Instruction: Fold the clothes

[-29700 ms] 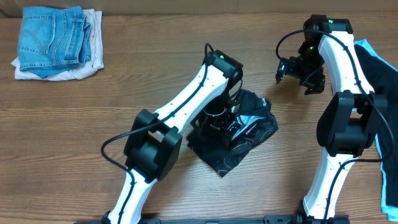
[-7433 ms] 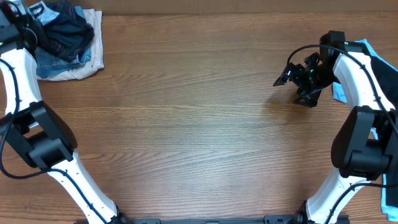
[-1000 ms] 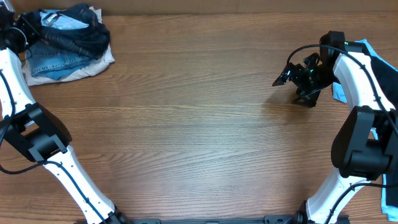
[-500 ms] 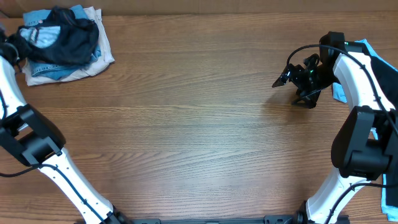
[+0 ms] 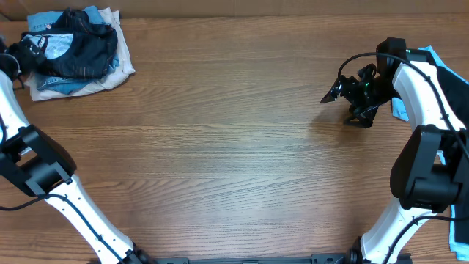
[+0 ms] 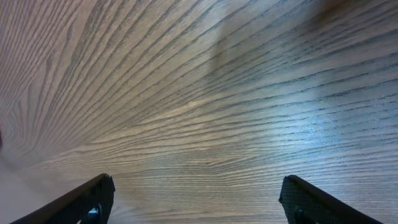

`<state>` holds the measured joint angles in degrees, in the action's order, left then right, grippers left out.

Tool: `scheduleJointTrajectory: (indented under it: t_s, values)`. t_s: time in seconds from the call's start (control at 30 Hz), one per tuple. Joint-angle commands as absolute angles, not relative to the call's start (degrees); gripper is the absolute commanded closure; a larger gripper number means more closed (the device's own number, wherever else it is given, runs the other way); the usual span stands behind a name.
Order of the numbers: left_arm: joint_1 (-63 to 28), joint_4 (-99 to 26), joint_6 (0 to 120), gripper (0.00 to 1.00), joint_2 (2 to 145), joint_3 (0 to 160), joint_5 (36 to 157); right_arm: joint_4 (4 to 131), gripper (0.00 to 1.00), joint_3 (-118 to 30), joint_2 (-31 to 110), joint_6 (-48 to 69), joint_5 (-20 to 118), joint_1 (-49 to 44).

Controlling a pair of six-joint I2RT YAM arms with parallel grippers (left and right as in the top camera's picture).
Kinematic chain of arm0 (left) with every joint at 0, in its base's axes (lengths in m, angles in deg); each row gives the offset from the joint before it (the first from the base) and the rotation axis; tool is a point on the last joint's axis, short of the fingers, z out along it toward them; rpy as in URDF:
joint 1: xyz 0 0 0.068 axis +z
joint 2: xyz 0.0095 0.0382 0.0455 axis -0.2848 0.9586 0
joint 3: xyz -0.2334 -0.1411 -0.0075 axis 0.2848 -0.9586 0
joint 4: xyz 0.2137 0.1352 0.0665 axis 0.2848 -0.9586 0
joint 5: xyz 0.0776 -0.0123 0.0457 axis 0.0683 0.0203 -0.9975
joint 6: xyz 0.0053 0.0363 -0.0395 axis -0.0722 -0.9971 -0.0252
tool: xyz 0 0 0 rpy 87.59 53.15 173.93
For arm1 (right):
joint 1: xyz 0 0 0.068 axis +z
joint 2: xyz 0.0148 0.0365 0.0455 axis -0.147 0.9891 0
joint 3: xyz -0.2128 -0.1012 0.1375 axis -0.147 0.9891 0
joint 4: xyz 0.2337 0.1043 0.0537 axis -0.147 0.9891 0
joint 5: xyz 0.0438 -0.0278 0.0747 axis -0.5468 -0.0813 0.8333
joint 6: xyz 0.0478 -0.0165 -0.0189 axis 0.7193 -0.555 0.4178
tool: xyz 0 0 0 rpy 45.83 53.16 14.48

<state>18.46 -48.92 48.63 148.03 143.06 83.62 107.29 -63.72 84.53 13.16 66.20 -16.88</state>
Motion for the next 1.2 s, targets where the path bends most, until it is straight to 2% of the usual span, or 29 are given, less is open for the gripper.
scheduleJointTrajectory:
  t_s: [0.0,0.17,0.4,0.53,0.73,1.17]
  values:
    - [17.37,-50.27,52.57,0.0,144.09,149.35,85.87,107.31,0.1,-64.96,84.33,12.72,66.66,-16.77]
    - [14.81,-54.75,60.57,0.01,141.75,150.66,87.55,106.63,0.1,-64.96,84.33,12.76,66.7,-16.77]
    - [9.17,-56.44,65.42,0.1,145.47,150.53,88.75,106.2,0.1,-64.96,84.33,12.74,66.68,-16.77]
    - [6.2,-54.6,70.36,0.2,147.39,150.49,88.58,106.02,0.1,-64.96,84.33,12.74,66.68,-16.77]
    - [4.95,-52.81,76.08,0.26,149.25,150.49,87.94,106.07,0.1,-64.96,84.33,11.43,66.53,-16.77]
    - [5.98,-54.8,72.61,0.35,148.83,153.53,90.3,105.85,0.1,-64.96,84.33,11.26,66.5,-16.77]
